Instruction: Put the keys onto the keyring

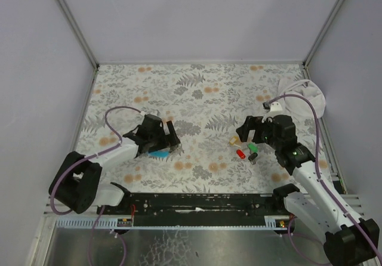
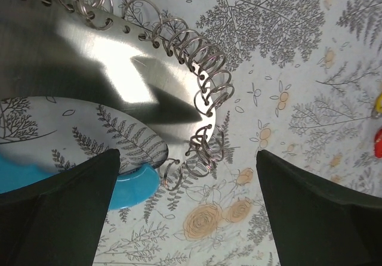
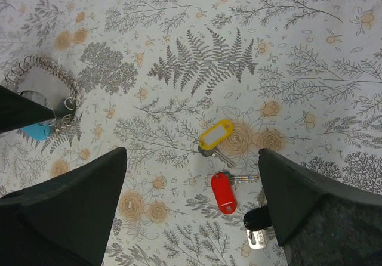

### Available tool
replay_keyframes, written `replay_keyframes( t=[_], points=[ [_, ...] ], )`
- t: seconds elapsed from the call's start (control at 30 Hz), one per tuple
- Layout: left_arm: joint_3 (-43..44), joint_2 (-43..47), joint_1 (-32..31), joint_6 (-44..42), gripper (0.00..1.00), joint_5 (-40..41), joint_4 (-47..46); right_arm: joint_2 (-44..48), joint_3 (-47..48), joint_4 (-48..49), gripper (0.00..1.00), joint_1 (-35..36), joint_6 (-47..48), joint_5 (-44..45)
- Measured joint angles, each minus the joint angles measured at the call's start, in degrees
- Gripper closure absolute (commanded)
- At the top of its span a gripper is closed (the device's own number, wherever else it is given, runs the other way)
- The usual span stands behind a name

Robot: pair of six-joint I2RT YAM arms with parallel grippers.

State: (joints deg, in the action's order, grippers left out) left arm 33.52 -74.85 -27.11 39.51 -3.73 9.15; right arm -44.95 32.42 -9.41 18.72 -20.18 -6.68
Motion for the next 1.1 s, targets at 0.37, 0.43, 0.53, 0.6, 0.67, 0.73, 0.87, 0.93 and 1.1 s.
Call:
replay_keyframes(
  t=[0.37, 0.43, 0.53, 0.6, 0.67, 0.73, 0.87, 0.93, 1.1],
  points=[
    [2.1, -8.5, -4.0, -1.8, 0.11, -0.4, -9.2, -3.0, -1.1, 2.4, 0.01, 0.0, 0.0, -2.9],
    [2.2, -9.6, -5.1, -1.3, 0.11, -1.6, -11.8, -3.8, -1.1, 2.5, 0.01, 0.0, 0.0, -3.6],
    [2.4, -11.8, -7.1, 0.4, 0.11, -4.3, -16.3, -4.5, -1.1, 2.7, 0.01, 0.0, 0.0, -4.3],
    [3.0, -13.5, -8.2, 1.6, 0.11, -6.2, -18.8, -4.6, -1.2, 3.0, 0.01, 0.0, 0.0, -4.9],
    [4.1, -15.5, -9.1, 2.9, 0.11, -8.1, -20.8, -4.8, -1.4, 3.6, 0.01, 0.0, 0.0, -5.4],
    [5.1, -17.4, -9.7, 4.0, 0.11, -9.9, -22.7, -5.1, -1.6, 4.2, 0.01, 0.0, 0.0, -6.2],
    [5.8, -19.2, -10.1, 6.0, 0.11, -13.6, -25.3, -6.9, -1.9, 5.0, 0.01, 0.0, 0.0, -7.8],
    [5.5, -19.1, -10.1, 6.8, 0.11, -14.6, -25.5, -7.8, -1.9, 5.4, 0.0, 0.1, 0.0, -8.6],
    [2.1, -14.6, -9.1, 7.2, 0.13, -16.0, -25.5, -10.4, -1.9, 6.8, 0.1, 1.8, 0.0, -10.1]
  ],
)
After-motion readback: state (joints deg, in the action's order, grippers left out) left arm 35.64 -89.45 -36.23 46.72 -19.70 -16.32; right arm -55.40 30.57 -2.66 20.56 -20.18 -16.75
